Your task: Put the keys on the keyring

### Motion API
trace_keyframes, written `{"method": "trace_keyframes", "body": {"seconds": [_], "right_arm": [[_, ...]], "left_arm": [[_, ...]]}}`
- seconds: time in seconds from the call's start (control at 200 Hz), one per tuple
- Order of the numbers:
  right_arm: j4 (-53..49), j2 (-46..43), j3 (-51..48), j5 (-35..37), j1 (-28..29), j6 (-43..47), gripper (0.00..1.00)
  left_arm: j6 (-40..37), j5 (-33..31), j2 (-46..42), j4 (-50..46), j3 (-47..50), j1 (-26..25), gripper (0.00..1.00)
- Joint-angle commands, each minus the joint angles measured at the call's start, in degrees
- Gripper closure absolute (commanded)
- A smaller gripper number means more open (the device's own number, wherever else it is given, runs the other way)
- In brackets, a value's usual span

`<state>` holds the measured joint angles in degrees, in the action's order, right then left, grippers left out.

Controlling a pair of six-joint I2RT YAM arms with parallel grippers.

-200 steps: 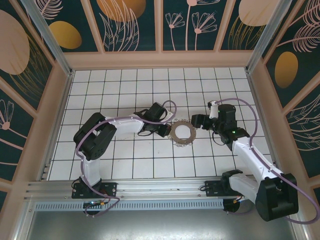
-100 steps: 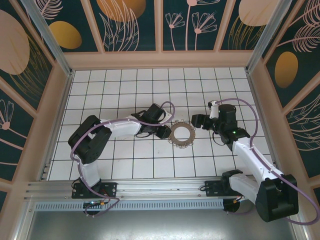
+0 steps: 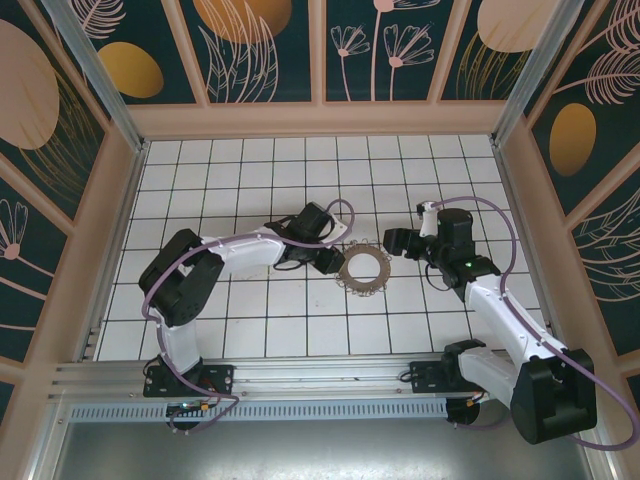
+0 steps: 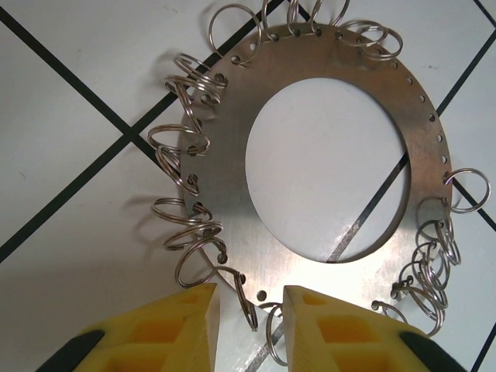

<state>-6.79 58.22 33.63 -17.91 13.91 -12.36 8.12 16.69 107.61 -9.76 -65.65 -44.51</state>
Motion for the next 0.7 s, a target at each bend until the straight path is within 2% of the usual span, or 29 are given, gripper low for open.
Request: {"method": "trace_keyframes", "body": {"seconds": [0.0,0.445,0.696], "right_arm": [[0.01,-1.00,-0.58,0.29,-0.38,0.64,0.20],[-0.36,-1.87,-0.71,0.65,-0.44,0.82,0.19],[0.27,-1.68,-0.50,0.42,-0.53,0.20,0.19]], "left_arm": [[-0.79,0.79,1.28,-1.55,-0.41,-0.53,0.73],[-0.90,-0.56,4.05,-1.41,-0.82,-1.30,0.76],[-1.09,-0.16,4.89,-0.79,-0.84,-1.35,0.82]]}}
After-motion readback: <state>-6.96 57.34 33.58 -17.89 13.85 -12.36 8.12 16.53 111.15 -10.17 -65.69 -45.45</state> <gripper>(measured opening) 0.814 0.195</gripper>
